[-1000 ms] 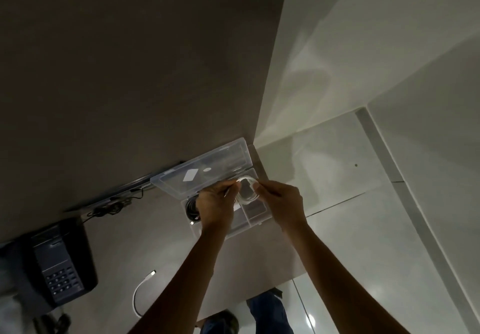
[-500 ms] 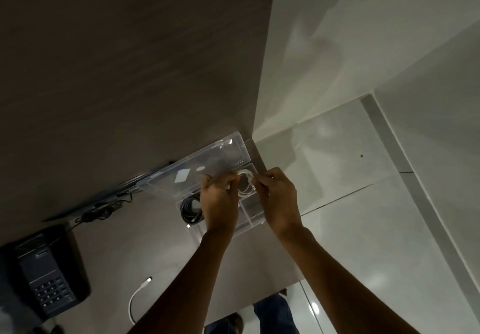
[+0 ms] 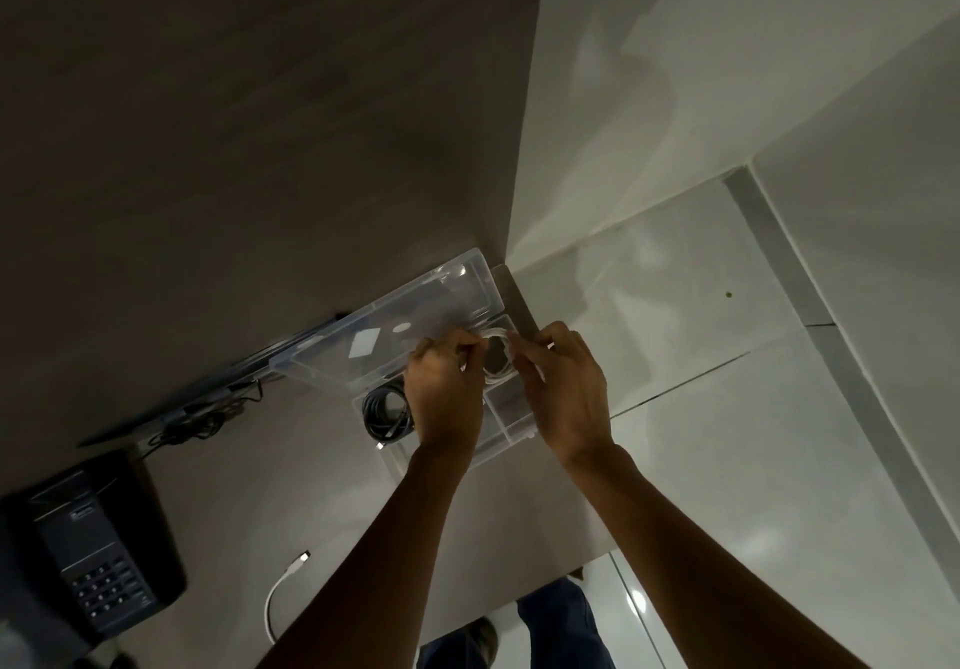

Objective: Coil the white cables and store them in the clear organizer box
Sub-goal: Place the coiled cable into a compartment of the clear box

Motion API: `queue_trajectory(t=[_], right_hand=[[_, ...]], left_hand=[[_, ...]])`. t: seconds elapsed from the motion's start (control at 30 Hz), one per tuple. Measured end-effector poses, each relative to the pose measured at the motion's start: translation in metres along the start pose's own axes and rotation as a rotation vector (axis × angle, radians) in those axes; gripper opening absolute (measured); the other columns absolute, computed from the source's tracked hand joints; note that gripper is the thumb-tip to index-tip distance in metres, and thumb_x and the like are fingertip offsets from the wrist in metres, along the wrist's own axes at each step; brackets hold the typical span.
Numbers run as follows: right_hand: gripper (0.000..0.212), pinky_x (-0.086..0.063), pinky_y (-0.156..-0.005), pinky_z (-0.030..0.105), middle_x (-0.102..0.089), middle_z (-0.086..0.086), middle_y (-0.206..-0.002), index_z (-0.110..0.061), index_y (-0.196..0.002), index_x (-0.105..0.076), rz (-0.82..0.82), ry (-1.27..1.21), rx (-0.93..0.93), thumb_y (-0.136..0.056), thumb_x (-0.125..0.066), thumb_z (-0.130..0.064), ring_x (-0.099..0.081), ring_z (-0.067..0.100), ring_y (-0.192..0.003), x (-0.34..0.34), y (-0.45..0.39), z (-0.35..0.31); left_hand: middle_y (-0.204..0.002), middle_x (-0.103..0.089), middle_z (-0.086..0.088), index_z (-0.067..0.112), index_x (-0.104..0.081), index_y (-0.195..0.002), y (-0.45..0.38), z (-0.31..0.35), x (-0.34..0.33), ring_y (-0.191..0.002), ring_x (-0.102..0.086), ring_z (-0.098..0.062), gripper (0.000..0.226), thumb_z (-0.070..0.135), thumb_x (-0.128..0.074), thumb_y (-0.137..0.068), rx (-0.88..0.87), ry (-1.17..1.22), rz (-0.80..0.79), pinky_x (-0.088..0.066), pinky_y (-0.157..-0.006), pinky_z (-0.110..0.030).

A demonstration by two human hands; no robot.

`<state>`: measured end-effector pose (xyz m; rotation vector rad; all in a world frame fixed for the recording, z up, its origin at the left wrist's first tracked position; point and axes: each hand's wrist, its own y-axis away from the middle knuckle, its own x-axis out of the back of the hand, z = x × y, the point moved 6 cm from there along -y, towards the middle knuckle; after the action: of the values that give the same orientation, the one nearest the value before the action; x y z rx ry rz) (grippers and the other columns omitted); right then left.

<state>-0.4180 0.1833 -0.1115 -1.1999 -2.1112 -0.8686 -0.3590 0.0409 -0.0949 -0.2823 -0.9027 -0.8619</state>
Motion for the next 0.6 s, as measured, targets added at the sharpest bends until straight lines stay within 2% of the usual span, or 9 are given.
queue_trajectory(t=[0.03, 0.1, 0.2, 0.27, 0.37, 0.43, 0.53, 0.6], right_hand=[[0.027, -0.053, -0.079, 0.01, -0.069, 0.002, -0.101, -0.018, -0.117, -0.08, 0.006, -0.021, 0.0, -0.1, -0.069, -0.035, -0.057, 0.01, -0.086, 0.0, -0.002, 0.0], [0.02, -0.06, -0.076, 0.021, -0.07, 0.004, -0.096, -0.014, -0.111, -0.082, 0.029, -0.029, 0.006, -0.098, -0.075, -0.027, -0.062, 0.013, -0.078, 0.001, -0.005, -0.002], [0.014, -0.061, -0.072, 0.024, -0.072, 0.006, -0.091, -0.01, -0.102, -0.084, 0.051, -0.026, 0.014, -0.096, -0.079, -0.022, -0.064, 0.015, -0.072, 0.002, -0.01, -0.002], [0.013, -0.062, -0.071, 0.027, -0.073, 0.007, -0.091, -0.011, -0.1, -0.084, 0.055, -0.015, 0.011, -0.094, -0.081, -0.021, -0.066, 0.018, -0.075, 0.003, -0.011, -0.003], [0.01, -0.059, -0.07, 0.031, -0.075, 0.003, -0.089, -0.018, -0.096, -0.086, 0.087, 0.096, 0.007, -0.089, -0.086, -0.025, -0.066, 0.019, -0.079, 0.006, -0.01, -0.005], [0.008, -0.054, -0.069, 0.03, -0.074, 0.001, -0.084, -0.021, -0.093, -0.086, 0.117, 0.174, 0.027, -0.088, -0.087, -0.027, -0.064, 0.019, -0.077, 0.007, -0.008, -0.007], [0.01, -0.053, -0.07, 0.031, -0.074, 0.001, -0.083, -0.021, -0.094, -0.086, 0.122, 0.249, 0.059, -0.089, -0.086, -0.029, -0.065, 0.021, -0.076, 0.005, -0.006, -0.01], [0.013, -0.052, -0.071, 0.031, -0.075, 0.001, -0.085, -0.021, -0.096, -0.086, 0.123, 0.265, 0.059, -0.09, -0.085, -0.032, -0.065, 0.022, -0.078, 0.003, -0.007, -0.01]], left_hand=[[-0.081, -0.074, -0.005, 0.01, -0.074, -0.089, -0.002, -0.002, -0.002, -0.075, -0.066, -0.017, 0.012, 0.019, -0.077, -0.095, 0.058, 0.051, -0.029, -0.057, -0.076, -0.029], [-0.08, -0.072, -0.001, 0.01, -0.073, -0.087, -0.004, -0.004, -0.006, -0.071, -0.066, -0.013, 0.011, 0.017, -0.077, -0.095, 0.15, 0.139, -0.065, -0.055, -0.071, -0.017], [-0.073, -0.067, 0.006, 0.015, -0.07, -0.079, -0.005, -0.001, -0.005, -0.061, -0.059, 0.004, 0.016, 0.011, -0.079, -0.091, 0.233, 0.182, -0.039, -0.049, -0.059, -0.002], [-0.074, -0.067, 0.008, 0.019, -0.07, -0.078, -0.004, -0.002, -0.006, -0.061, -0.056, 0.009, 0.017, 0.013, -0.079, -0.091, 0.276, 0.18, -0.063, -0.046, -0.056, -0.001], [-0.075, -0.068, 0.01, 0.015, -0.076, -0.083, -0.007, -0.002, -0.002, -0.06, -0.058, 0.007, 0.01, 0.017, -0.079, -0.092, 0.276, 0.152, -0.118, -0.045, -0.052, -0.004], [-0.079, -0.076, 0.003, 0.01, -0.08, -0.088, -0.007, 0.001, 0.002, -0.061, -0.065, -0.003, 0.011, 0.017, -0.076, -0.095, 0.205, 0.128, -0.151, -0.05, -0.059, -0.009], [-0.079, -0.078, -0.008, 0.004, -0.079, -0.087, -0.001, 0.004, 0.007, -0.065, -0.073, -0.021, 0.014, 0.006, -0.07, -0.098, 0.093, 0.083, -0.19, -0.063, -0.067, -0.032], [-0.084, -0.075, -0.014, 0.0, -0.076, -0.088, 0.001, 0.004, 0.007, -0.072, -0.071, -0.025, 0.008, 0.001, -0.072, -0.095, 0.064, 0.061, -0.184, -0.063, -0.072, -0.035]])
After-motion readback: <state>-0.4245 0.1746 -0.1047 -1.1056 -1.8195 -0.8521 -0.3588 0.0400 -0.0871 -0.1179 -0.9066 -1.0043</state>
